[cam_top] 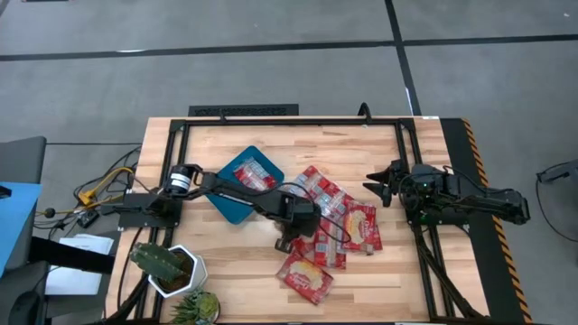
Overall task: Sort popcorn bags into baskets
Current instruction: Put the red popcorn bag into the blue bin
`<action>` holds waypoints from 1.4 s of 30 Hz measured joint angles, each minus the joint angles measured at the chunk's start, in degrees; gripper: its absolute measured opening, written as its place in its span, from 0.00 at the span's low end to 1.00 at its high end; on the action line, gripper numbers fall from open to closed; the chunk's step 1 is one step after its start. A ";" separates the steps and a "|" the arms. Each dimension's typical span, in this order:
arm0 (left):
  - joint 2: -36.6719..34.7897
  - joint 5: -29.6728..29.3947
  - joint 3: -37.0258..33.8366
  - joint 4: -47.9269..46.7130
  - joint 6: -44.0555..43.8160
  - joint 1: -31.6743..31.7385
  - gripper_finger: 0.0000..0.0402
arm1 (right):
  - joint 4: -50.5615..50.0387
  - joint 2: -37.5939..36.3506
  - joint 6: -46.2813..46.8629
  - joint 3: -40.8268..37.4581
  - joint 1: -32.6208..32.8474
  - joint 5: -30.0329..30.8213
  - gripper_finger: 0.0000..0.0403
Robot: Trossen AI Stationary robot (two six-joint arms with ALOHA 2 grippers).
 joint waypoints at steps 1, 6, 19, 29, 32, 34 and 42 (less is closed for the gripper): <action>0.00 -0.08 1.35 -1.01 -0.01 0.00 0.00 | 0.00 0.00 -0.01 0.00 0.00 0.00 0.62; -0.24 -2.91 6.76 -5.22 -0.09 -0.38 0.00 | 0.00 0.00 -0.09 0.00 0.00 0.00 0.62; -0.43 3.83 9.53 -10.19 -0.98 1.32 0.13 | -0.07 0.00 -1.77 0.00 0.02 -0.29 0.62; -0.08 5.96 8.51 -10.31 10.54 2.29 0.65 | -0.13 0.00 -3.19 0.00 0.02 -0.35 0.62; -0.08 3.09 7.31 -8.93 13.62 1.95 0.78 | -0.13 0.00 -3.19 0.00 0.02 -0.35 0.62; -0.08 3.17 5.82 -7.14 13.92 1.91 0.83 | -0.15 0.00 -3.19 0.00 0.02 -0.37 0.62; -0.06 -0.19 -1.74 1.64 12.85 2.24 0.85 | -0.18 0.00 -3.19 0.00 0.02 -0.33 0.62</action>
